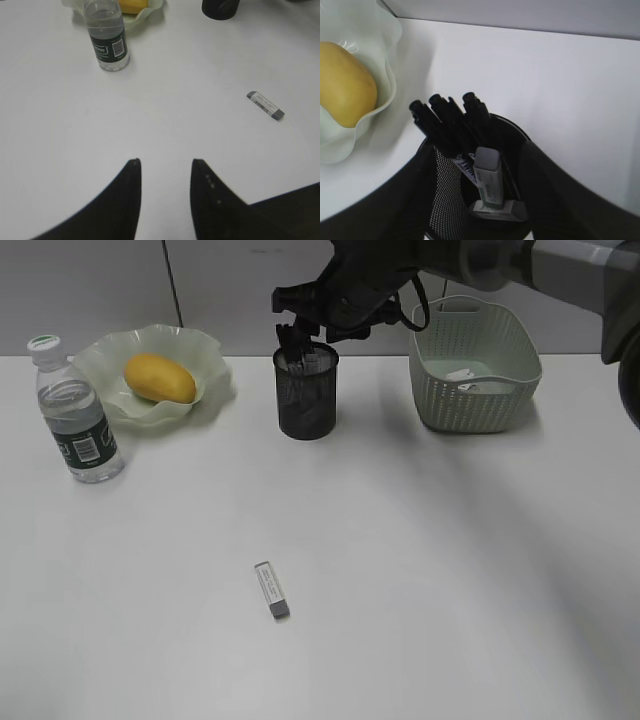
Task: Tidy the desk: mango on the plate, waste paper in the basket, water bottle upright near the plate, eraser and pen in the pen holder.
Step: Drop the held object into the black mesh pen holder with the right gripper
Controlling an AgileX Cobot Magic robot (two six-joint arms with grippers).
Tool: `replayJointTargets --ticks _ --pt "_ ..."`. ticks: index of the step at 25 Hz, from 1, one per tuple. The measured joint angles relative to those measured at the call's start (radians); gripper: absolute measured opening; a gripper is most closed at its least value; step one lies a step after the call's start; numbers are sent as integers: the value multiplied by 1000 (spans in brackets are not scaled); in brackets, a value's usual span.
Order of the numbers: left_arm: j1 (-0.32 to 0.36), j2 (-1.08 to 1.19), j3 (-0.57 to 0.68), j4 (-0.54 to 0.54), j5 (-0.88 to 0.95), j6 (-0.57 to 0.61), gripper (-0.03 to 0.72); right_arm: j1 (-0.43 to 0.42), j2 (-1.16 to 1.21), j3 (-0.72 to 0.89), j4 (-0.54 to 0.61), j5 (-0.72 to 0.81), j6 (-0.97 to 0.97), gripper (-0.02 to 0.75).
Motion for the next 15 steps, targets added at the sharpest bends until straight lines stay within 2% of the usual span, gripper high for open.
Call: replayJointTargets --ticks 5,11,15 --pt "0 0 0 0 0 0 259 0 0 -26 3 67 -7 461" --pt "0 0 0 0 0 0 255 0 -11 -150 33 292 -72 465" --pt "0 0 0 0 0 0 255 0 -68 -163 42 436 -109 465"
